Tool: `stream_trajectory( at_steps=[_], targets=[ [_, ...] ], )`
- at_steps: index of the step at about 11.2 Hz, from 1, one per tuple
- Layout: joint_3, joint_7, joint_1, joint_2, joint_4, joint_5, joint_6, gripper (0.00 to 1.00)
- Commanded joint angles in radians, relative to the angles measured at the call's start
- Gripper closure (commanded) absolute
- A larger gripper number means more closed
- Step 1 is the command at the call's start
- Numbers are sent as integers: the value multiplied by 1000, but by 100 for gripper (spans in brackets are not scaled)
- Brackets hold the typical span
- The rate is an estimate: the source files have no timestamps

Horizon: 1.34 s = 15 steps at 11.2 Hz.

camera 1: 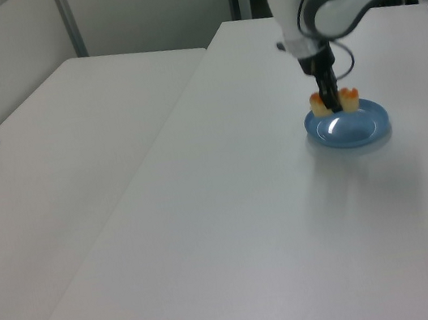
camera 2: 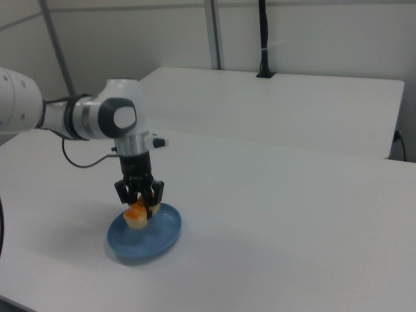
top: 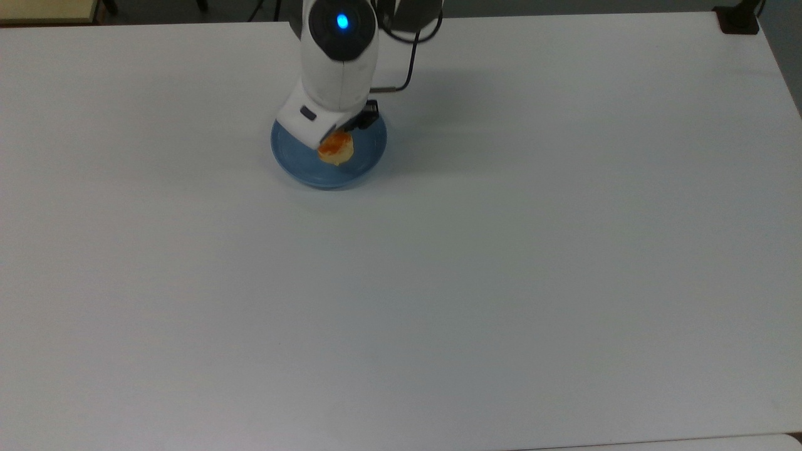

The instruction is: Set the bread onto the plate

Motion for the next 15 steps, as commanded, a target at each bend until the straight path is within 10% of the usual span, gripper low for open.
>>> stream_trajectory(
  at_steps=[1, 2, 6, 11, 15],
  targets=[
    [-15, -2, 24, 38, -27, -28, 43, 46],
    [-17, 9, 24, 39, -27, -26, 44, 0],
    [-23, 76, 23, -57, -7, -23, 17, 0],
    [-12, 87, -28, -163, 324, 52, -268, 0],
    [-14, 87, -60, -168, 355, 61, -273, 0]
  ],
)
